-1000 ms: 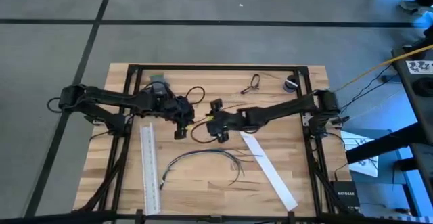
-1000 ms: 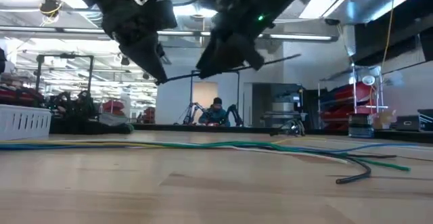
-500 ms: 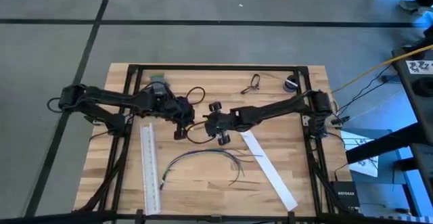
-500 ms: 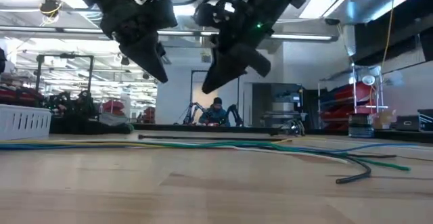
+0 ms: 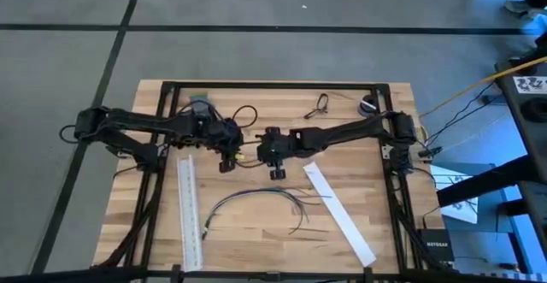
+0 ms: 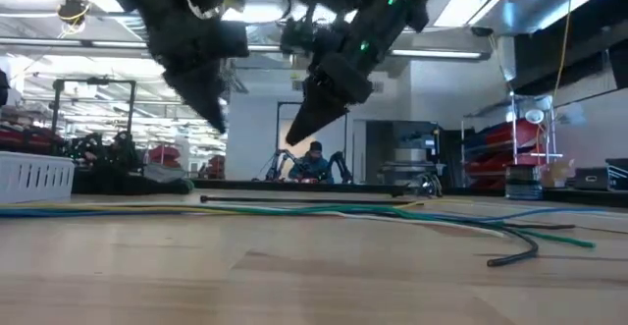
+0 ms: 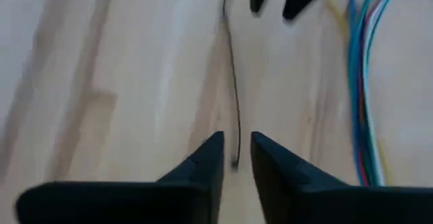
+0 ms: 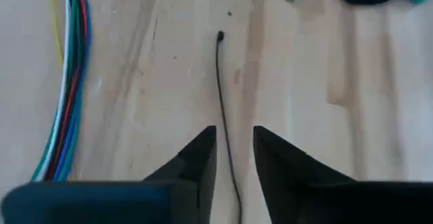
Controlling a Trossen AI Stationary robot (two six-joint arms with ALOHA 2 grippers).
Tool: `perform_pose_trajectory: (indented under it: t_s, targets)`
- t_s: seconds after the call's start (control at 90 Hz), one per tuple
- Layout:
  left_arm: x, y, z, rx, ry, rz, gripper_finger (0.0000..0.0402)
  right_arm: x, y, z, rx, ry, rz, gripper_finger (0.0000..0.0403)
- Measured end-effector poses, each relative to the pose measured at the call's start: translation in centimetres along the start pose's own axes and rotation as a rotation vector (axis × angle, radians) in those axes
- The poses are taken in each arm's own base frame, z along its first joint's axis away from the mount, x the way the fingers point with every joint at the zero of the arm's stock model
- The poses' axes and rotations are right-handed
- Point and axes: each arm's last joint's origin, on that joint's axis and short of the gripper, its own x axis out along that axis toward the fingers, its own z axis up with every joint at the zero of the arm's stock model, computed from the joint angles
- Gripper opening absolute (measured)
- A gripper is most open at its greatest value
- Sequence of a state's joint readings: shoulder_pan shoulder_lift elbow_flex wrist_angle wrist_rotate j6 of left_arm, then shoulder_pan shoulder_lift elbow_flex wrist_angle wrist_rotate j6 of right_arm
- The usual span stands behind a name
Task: Ziptie cables
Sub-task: Put the black zip tie on the cable wires
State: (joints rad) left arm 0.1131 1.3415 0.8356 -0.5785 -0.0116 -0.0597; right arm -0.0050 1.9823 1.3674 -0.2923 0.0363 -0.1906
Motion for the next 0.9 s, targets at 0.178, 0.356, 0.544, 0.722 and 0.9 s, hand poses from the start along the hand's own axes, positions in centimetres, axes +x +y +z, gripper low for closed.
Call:
perform_pose_trajectory:
  t_s: [0.178,0.356,0.544,0.722,0.9]
  targets:
    - [0.8,-0.1,-1.9,-0.035,0.105,0.004,0.0125,3.6,-0.1,-0.7,-0.016,-0.055,0.013,0.0129]
    - [1.7,-0.7,-3.5,-0.064,0.130,-0.002,0.0131,6.3,0.1,-0.8,-0.029,-0.155,0.006,0.0131]
    - [1.3,-1.2,-4.2,-0.097,0.101,0.000,0.0131,8.5,0.3,-1.2,-0.005,-0.241,0.016,0.0131]
    - [0.6,-1.3,-5.3,-0.135,0.070,0.036,0.0131,10.2,0.0,-2.1,0.049,-0.270,0.042,0.0131]
    - [0.3,-1.2,-5.9,-0.138,0.055,0.051,0.0131,10.6,-0.4,-2.6,0.105,-0.242,0.085,0.0094]
